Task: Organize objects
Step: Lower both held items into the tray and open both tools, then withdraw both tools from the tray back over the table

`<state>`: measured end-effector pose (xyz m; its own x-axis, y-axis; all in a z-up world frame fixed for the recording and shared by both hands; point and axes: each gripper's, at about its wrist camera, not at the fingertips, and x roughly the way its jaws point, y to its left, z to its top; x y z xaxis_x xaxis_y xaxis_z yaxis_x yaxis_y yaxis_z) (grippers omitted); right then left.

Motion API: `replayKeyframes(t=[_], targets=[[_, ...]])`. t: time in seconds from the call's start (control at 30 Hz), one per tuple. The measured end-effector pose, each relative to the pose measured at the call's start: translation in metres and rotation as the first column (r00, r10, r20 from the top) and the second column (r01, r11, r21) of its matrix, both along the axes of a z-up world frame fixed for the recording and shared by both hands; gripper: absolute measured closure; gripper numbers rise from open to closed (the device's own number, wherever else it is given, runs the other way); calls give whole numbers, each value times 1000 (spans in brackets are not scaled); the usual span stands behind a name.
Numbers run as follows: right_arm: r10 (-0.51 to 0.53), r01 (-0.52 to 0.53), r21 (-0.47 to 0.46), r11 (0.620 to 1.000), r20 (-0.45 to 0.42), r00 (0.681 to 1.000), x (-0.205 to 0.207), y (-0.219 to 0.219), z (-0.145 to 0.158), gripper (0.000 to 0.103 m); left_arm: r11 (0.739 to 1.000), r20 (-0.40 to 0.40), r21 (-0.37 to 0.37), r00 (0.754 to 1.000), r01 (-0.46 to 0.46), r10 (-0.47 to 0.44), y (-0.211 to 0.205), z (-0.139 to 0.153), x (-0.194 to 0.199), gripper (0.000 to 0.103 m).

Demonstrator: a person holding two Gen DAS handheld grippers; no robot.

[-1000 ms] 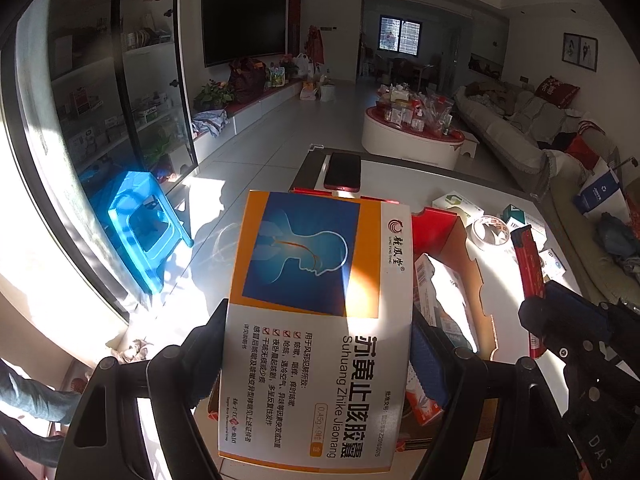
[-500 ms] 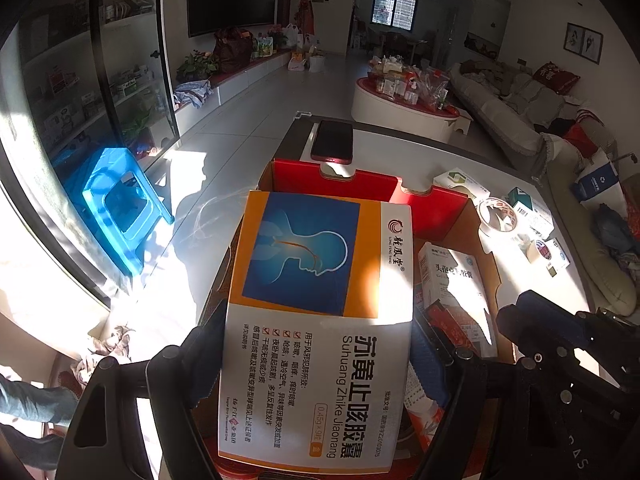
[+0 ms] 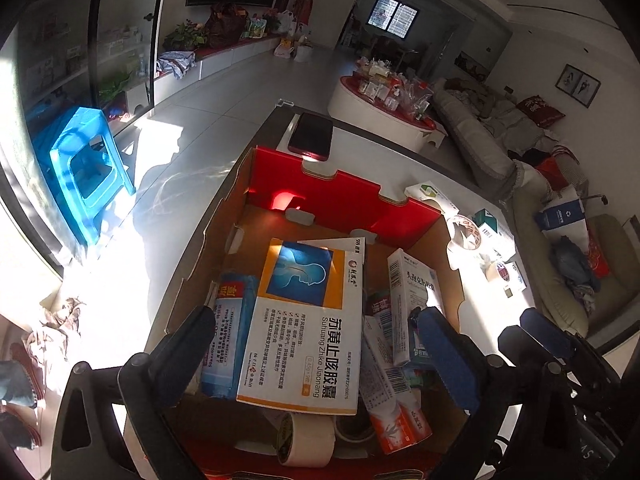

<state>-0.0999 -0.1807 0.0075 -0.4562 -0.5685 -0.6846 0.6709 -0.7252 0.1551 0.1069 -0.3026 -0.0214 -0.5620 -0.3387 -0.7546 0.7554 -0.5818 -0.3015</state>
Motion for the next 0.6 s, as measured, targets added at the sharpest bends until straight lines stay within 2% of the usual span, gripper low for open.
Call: replayKeyframes(t=[0.07,0.2,0.27,0.4,0.47,0.53,0.6], targets=[[-10,10,-22,1000,4,1000,0,10,4,45,1000,-15,-1,1000,5,-5,5,5,0,0],[-42,44,-56,997,26,999,0,36,5,29,1000,-50,4,999,21,-20,16,13,1,0],[-61,66,-75,995,61,996,-2,53,1,24,999,-62,9,998,31,-30,21,16,-2,0],[-93,118,-145,982,168,981,-10,93,-9,5,997,-82,-4,994,73,-73,40,26,-9,0],[-73,143,-241,960,277,958,-19,117,-18,2,993,-81,-28,990,115,-117,54,33,-17,0],[-42,199,-347,917,412,910,-31,141,-28,0,986,-76,-50,984,158,-161,68,41,-25,0],[-41,264,-399,878,487,872,-38,164,-25,0,978,-93,-56,974,201,-206,80,49,-32,0]])
